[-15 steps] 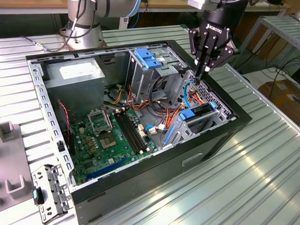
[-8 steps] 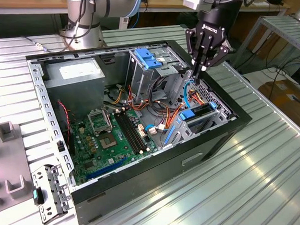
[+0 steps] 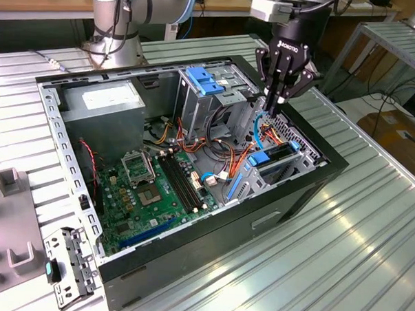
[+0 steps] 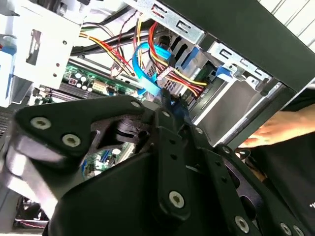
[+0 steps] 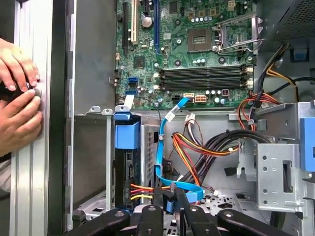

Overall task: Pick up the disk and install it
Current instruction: 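Insert the second disk wire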

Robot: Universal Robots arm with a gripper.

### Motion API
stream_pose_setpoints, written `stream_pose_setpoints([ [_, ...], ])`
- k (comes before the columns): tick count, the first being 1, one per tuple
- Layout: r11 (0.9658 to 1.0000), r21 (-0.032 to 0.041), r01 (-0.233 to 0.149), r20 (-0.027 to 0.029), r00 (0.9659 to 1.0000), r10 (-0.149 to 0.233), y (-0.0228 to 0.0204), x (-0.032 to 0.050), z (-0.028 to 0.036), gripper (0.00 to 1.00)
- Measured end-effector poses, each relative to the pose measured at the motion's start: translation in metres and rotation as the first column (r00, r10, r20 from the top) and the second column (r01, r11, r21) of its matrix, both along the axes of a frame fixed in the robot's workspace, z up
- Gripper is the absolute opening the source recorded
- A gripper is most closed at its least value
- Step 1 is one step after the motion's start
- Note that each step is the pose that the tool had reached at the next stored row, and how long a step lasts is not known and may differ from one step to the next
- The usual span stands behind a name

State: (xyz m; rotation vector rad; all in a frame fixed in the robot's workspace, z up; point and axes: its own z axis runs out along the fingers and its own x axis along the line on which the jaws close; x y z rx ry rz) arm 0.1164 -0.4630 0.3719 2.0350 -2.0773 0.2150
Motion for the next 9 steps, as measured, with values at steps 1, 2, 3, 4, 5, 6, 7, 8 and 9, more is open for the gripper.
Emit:
stream_pose_setpoints([
  [1, 0.9999, -0.0151, 0.000, 0.0000, 1.0000, 0.000, 0.0000, 0.0000, -0.0018, 0.11],
  [2, 0.9997, -0.0241, 0.000, 0.0000, 1.0000, 0.000, 0.0000, 0.0001, -0.0026, 0.11],
  [3, 0.9991, -0.0413, 0.000, 0.0000, 1.0000, 0.000, 0.0000, 0.0001, -0.0035, 0.11],
  [4, 0.9988, -0.0497, 0.000, 0.0000, 1.0000, 0.000, 0.0000, 0.0000, -0.0044, 0.11],
  [5, 0.9985, -0.0550, 0.000, 0.0000, 1.0000, 0.000, 0.0000, 0.0000, -0.0051, 0.11],
  [6, 0.9980, -0.0636, 0.000, 0.0000, 1.0000, 0.000, 0.0000, 0.0000, -0.0065, 0.11],
  [7, 0.9977, -0.0676, 0.000, 0.0000, 1.0000, 0.000, 0.0000, 0.0000, -0.0074, 0.17],
  [8, 0.9973, -0.0739, 0.000, 0.0000, 1.0000, 0.000, 0.0000, 0.0000, -0.0087, 0.24],
  [9, 0.9968, -0.0793, 0.000, 0.0000, 1.0000, 0.000, 0.0000, 0.0000, -0.0099, 0.24],
])
